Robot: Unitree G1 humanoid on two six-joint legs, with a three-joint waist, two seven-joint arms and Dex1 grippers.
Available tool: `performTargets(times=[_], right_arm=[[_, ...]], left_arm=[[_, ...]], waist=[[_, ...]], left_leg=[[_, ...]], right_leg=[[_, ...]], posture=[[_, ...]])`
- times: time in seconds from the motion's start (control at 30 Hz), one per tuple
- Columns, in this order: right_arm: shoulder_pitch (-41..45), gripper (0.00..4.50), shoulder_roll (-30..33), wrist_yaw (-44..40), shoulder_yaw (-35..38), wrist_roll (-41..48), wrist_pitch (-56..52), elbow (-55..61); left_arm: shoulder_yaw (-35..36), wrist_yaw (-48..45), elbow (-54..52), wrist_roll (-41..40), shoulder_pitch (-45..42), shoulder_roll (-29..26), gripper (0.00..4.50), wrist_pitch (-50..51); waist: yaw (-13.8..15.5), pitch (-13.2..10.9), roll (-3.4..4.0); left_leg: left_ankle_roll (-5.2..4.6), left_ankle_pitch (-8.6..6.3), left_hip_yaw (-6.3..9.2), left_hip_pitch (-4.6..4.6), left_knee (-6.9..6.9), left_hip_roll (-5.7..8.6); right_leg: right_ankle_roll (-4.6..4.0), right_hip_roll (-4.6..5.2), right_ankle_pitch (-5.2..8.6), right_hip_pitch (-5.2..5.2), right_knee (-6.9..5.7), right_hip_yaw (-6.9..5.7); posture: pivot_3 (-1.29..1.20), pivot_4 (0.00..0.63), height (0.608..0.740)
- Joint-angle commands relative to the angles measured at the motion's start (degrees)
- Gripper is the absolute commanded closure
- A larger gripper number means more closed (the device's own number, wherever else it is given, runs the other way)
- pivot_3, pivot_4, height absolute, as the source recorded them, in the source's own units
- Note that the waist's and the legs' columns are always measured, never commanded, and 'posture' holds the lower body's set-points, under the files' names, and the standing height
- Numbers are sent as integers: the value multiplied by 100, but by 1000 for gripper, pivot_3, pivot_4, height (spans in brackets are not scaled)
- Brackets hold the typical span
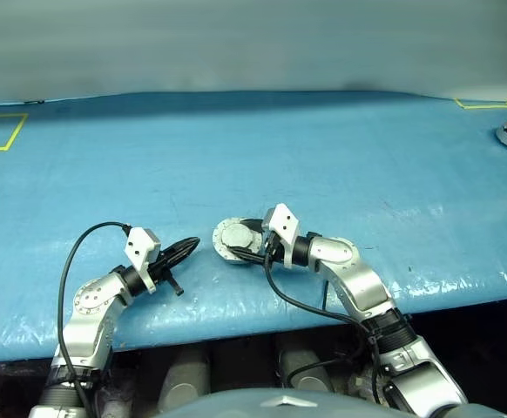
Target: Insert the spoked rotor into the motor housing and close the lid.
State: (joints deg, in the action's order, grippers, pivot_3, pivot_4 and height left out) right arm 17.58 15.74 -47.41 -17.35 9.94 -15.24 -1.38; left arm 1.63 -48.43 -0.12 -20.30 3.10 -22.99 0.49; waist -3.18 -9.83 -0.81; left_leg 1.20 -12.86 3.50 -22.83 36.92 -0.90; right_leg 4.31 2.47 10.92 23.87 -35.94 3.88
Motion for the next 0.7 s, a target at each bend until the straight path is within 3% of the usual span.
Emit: performTargets(times=[0.03,0.7], right_arm=[[184,1488,-5,-79,73,67,177,198],[606,1488,159,-545,-134,-335,618,-602]], left_arm=[[9,27,-34,18,-6,36,4500,-138],[-1,88,-57,3,49,65,4500,-136]], waist=[[0,0,0],[-24,0,0]], left_leg=[[0,0,0,0,0,0],[0,0,-1,2,1,0]], right_leg=[[0,0,0,0,0,0],[0,0,0,0,-2,-1]], posture=[[0,150,740],[0,150,740]])
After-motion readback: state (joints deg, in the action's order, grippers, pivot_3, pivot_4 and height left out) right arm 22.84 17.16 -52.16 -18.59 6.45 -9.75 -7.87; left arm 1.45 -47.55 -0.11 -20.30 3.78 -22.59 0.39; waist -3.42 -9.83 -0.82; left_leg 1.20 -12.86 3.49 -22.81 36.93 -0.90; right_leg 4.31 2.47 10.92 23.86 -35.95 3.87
